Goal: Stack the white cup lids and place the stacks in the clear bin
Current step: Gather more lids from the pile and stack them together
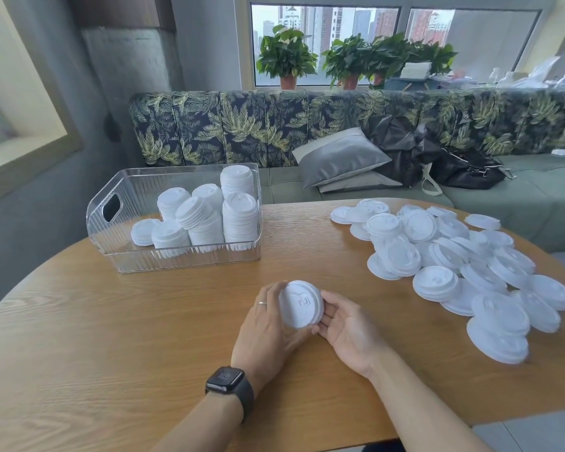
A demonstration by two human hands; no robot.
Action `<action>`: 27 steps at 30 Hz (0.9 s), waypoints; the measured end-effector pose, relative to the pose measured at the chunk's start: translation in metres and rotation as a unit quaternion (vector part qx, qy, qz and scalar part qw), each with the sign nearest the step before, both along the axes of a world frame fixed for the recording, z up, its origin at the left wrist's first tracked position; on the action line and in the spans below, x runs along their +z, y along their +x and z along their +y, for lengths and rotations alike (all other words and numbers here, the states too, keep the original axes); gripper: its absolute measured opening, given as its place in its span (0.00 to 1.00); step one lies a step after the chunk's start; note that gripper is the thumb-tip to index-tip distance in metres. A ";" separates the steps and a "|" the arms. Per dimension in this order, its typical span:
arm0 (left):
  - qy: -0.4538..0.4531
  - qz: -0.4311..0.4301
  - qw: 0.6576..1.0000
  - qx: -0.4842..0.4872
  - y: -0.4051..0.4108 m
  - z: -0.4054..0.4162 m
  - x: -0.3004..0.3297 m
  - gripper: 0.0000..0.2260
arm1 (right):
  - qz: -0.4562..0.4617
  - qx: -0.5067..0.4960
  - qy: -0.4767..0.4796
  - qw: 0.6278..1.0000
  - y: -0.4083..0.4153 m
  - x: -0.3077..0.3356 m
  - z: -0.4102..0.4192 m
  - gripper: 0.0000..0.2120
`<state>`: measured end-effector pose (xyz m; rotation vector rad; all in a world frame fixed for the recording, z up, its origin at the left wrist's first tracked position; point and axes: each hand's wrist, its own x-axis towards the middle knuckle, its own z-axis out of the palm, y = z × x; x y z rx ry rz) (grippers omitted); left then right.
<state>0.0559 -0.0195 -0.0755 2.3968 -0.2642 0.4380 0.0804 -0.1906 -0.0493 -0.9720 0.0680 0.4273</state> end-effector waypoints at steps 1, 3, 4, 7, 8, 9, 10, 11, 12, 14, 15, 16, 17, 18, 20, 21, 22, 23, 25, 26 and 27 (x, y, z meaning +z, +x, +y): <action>0.005 -0.002 1.000 0.007 0.000 0.000 0.000 0.41 | -0.011 0.005 -0.014 1.000 -0.001 0.001 0.001 0.16; 0.018 -0.003 1.000 0.020 0.000 -0.001 0.000 0.42 | -0.023 0.012 -0.034 0.999 -0.002 0.002 0.002 0.23; 0.024 -0.001 0.999 0.023 0.001 -0.001 0.000 0.43 | -0.025 0.012 -0.037 0.999 -0.002 0.002 0.002 0.25; 0.025 0.021 0.999 0.020 0.000 -0.002 0.003 0.44 | -0.019 -0.006 -0.022 1.000 -0.003 0.003 0.002 0.22; 0.010 0.033 0.999 0.022 0.000 -0.002 0.004 0.43 | -0.012 -0.019 -0.004 1.000 -0.002 0.003 0.002 0.20; -0.018 0.050 0.998 0.026 0.000 -0.002 0.006 0.41 | -0.005 -0.031 0.015 0.999 -0.002 0.003 0.001 0.19; -0.053 0.069 0.996 0.030 0.000 -0.001 0.008 0.38 | -0.002 -0.037 0.031 0.999 -0.002 0.002 0.000 0.19; -0.092 0.086 0.991 0.033 0.000 0.001 0.010 0.35 | -0.001 -0.040 0.043 0.998 -0.002 0.001 -0.001 0.19; -0.125 0.098 0.987 0.033 0.000 0.002 0.011 0.31 | 0.000 -0.042 0.052 0.998 -0.002 0.000 -0.002 0.21; -0.157 0.109 0.981 0.036 0.000 0.004 0.011 0.19 | 0.001 -0.044 0.060 0.997 -0.001 -0.001 -0.004 0.22; -0.165 0.111 0.979 0.037 0.000 0.005 0.011 0.14 | 0.001 -0.044 0.059 0.997 -0.001 -0.001 -0.004 0.21; -0.172 0.113 0.978 0.038 -0.001 0.005 0.011 0.12 | 0.002 -0.043 0.055 0.998 -0.001 -0.001 -0.004 0.21; -0.175 0.113 0.977 0.039 -0.001 0.005 0.011 0.11 | 0.002 -0.042 0.053 0.998 -0.001 0.000 -0.003 0.21; -0.175 0.114 0.977 0.039 -0.001 0.006 0.011 0.10 | 0.001 -0.042 0.050 0.998 -0.001 -0.001 -0.003 0.21; -0.173 0.112 0.978 0.040 -0.001 0.006 0.011 0.09 | -0.001 -0.043 0.041 0.998 0.000 -0.002 -0.002 0.22; -0.176 0.111 0.977 0.041 0.000 0.006 0.011 0.09 | -0.002 -0.045 0.036 0.998 0.000 -0.002 -0.002 0.22; -0.180 0.109 0.977 0.041 -0.001 0.006 0.011 0.08 | -0.004 -0.046 0.032 0.998 0.000 -0.003 -0.001 0.22; -0.184 0.108 0.976 0.041 -0.001 0.005 0.011 0.08 | -0.006 -0.045 0.030 0.998 0.000 -0.003 -0.001 0.22; -0.199 0.108 0.973 0.043 -0.001 0.004 0.012 0.08 | -0.008 -0.044 0.029 0.999 0.000 -0.002 -0.001 0.21; -0.211 0.109 0.970 0.044 -0.001 0.004 0.012 0.07 | -0.008 -0.044 0.029 0.999 0.000 -0.002 -0.001 0.21; -0.222 0.109 0.968 0.043 -0.001 0.004 0.013 0.07 | -0.007 -0.046 0.029 0.999 0.000 -0.002 -0.001 0.20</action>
